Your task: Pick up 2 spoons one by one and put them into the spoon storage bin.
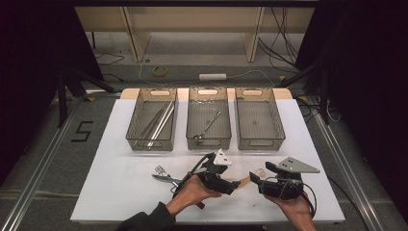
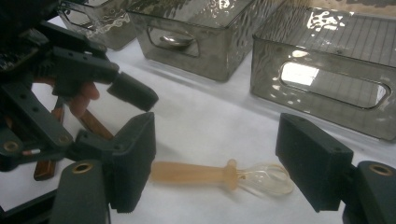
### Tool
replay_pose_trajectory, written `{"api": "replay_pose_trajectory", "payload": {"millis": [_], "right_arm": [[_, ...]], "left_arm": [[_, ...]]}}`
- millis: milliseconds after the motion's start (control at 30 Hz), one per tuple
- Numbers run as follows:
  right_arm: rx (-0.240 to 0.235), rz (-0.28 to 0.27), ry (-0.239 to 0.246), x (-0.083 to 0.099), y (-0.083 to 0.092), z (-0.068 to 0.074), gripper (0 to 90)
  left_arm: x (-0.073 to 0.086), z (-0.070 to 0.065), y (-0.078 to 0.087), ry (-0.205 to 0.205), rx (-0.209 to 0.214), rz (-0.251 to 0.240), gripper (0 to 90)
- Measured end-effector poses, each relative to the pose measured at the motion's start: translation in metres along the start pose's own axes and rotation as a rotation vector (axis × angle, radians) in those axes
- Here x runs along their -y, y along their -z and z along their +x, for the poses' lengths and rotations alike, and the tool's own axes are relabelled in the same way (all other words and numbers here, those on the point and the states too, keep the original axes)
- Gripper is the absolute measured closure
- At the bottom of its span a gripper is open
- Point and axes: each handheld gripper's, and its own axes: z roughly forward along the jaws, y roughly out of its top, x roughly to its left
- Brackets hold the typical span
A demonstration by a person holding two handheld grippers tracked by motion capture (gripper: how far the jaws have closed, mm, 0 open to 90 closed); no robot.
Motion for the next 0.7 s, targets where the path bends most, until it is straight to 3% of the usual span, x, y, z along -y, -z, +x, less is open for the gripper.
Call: {"api": "replay_pose_trajectory", "payload": {"millis": [700], "right_arm": [[-0.008,0.009,0.006,0.001,-0.001,0.001,29.9]], "left_arm": [[0.001,-0.016,-0.03,-0.057,-0.002,0.104,54.2]]}}
